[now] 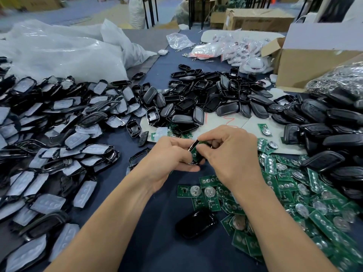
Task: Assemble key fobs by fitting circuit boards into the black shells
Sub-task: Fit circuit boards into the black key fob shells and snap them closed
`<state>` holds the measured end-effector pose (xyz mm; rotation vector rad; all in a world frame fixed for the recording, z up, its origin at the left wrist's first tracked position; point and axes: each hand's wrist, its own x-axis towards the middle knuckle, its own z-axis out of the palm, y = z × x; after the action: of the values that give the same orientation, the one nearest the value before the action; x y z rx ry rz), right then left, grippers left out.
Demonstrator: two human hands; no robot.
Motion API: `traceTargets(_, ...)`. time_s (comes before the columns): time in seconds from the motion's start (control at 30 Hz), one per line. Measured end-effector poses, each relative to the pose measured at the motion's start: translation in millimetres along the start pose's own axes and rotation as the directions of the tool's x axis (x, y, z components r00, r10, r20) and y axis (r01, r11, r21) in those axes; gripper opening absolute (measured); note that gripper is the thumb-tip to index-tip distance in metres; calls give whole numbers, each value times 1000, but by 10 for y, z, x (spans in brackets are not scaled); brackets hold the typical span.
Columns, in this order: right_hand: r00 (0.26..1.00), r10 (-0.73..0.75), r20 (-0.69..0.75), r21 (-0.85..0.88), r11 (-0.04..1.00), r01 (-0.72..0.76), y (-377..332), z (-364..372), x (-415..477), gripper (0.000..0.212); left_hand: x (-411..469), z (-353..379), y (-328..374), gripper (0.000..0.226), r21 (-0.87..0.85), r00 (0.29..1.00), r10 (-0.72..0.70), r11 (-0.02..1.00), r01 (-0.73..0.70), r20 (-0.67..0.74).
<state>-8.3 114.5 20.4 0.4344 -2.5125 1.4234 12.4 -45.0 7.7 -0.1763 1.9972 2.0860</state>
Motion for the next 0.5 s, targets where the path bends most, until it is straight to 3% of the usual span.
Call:
traceTargets(0.13, 1000, 1, -22, -51, 999, -2, -22, 6, 3, 19, 0, 1, -20, 34, 26, 1000, 22, 999, -22, -12)
traceTargets(0.3, 997, 25, -76, -68, 997, -30, -6, 54, -26, 29, 2, 23, -32, 34, -21, 997, 21, 1000, -22, -75)
traceTargets(0.4, 994, 106, -26, -27, 994, -107, 31, 72, -20, 20, -11, 36, -40, 39, -27, 993, 17, 999, -20, -114)
traceTargets(0.5, 981, 187, 58, 42, 981, -190, 25, 28, 9, 14, -81, 51, -33, 42, 94, 988, 69, 994, -57, -135)
